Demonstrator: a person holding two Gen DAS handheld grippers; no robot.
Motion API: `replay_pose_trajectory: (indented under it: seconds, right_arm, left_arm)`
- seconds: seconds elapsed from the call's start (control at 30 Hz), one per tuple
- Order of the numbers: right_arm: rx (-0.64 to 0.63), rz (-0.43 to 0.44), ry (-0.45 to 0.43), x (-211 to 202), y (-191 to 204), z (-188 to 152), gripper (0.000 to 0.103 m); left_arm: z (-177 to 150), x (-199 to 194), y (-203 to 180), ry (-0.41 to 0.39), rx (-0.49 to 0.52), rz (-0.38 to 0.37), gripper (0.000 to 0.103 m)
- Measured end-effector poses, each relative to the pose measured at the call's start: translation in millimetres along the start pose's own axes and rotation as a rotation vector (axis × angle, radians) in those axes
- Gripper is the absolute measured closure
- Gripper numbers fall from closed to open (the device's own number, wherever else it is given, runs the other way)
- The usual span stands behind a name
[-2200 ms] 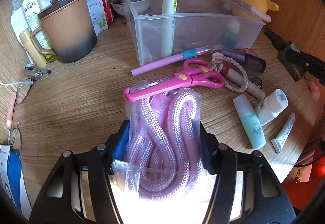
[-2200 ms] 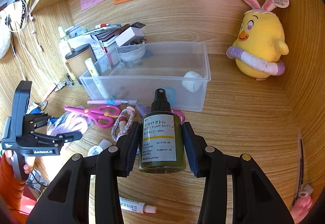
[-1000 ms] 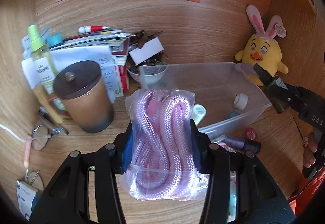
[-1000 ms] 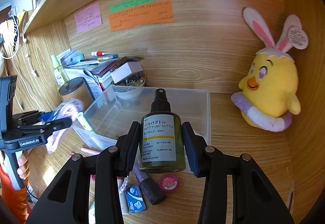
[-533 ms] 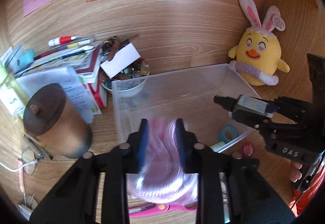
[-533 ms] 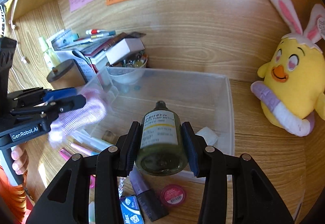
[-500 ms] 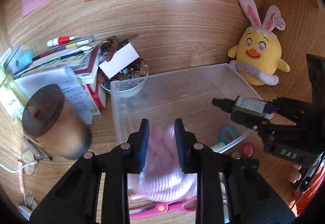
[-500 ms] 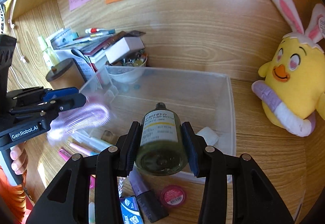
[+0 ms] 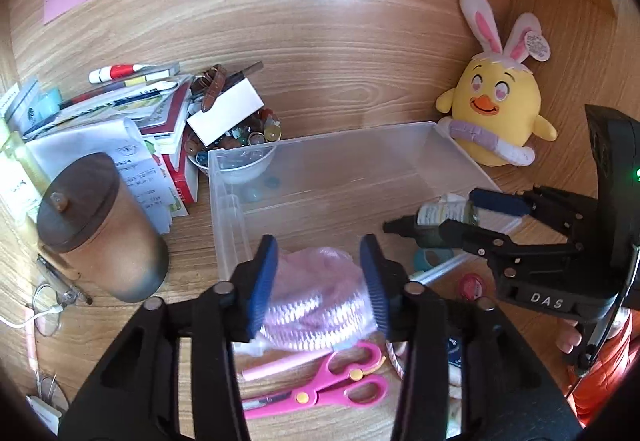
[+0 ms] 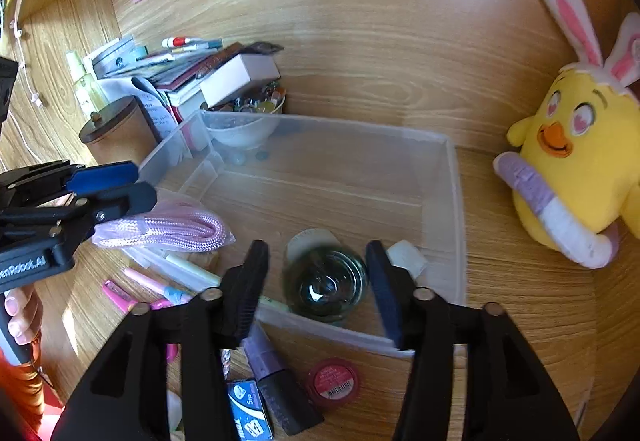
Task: Organize objects
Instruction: 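Place the green bottle in the box while the left gripper carries the pink rope bag in, then grasp the small jar with the right gripper while the left gripper grasps the mint tube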
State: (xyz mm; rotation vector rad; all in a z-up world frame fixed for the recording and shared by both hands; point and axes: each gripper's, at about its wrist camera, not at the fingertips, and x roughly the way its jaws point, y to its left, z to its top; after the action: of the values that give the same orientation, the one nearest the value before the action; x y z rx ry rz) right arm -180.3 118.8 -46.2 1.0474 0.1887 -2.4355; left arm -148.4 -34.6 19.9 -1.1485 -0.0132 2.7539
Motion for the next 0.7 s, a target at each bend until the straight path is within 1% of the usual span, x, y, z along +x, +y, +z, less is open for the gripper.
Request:
replay_pose_trajectory:
  seconds: [0.03,0.1,0.13,0.2,0.23,0.3,0.37,0.4,0.5,0.7]
  right_arm:
    - [-0.005,-0.010,-0.014,-5.1,0.7,-0.7,0.046]
    - [-0.016,-0.030,-0.036,-15.1,2.3,-2.4,0.044]
    - [-0.022,-0.041,-0.047,-20.6,3.1,-3.6,0.041]
    - [-0.032,-0.054,-0.069,-31.9,4.9,-7.1,0.038]
    - [-0.034,-0.058,-0.076,-36.1,5.4,-8.5,0.036]
    - [-0.040,-0.057,-0.092,-45.3,7.0,-12.9,0.035]
    - [-0.045,-0.057,-0.101,-54.1,8.7,-19.0,0.034]
    - [-0.046,-0.058,-0.106,-58.0,9.9,-22.4,0.034]
    - [-0.045,-0.041,-0.114,-69.3,13.2,-36.0,0.034]
    - [-0.037,0.000,-0.115,-85.0,24.2,-67.2,0.034]
  left_arm:
    - [-1.7,-3.3,-1.3,-0.006,0.004,0.004,0.053]
    - [-6.3,-11.6,-4.9,-0.020,0.014,0.015,0.042]
    - [-8.3,-15.2,-7.0,-0.026,0.019,0.022,0.040]
    - [-13.4,-22.9,-11.2,-0.040,0.028,0.033,0.031]
    - [-15.9,-25.7,-12.5,-0.042,0.031,0.036,0.029]
    - [-22.2,-31.0,-16.2,-0.048,0.038,0.048,0.018]
    - [-28.8,-35.1,-19.5,-0.052,0.043,0.067,0.012]
    - [-32.9,-36.7,-21.3,-0.051,0.046,0.076,0.010]
    - [-45.8,-39.9,-24.4,-0.034,0.049,0.079,0.008]
    - [-72.6,-40.4,-27.0,0.019,0.035,0.092,0.007]
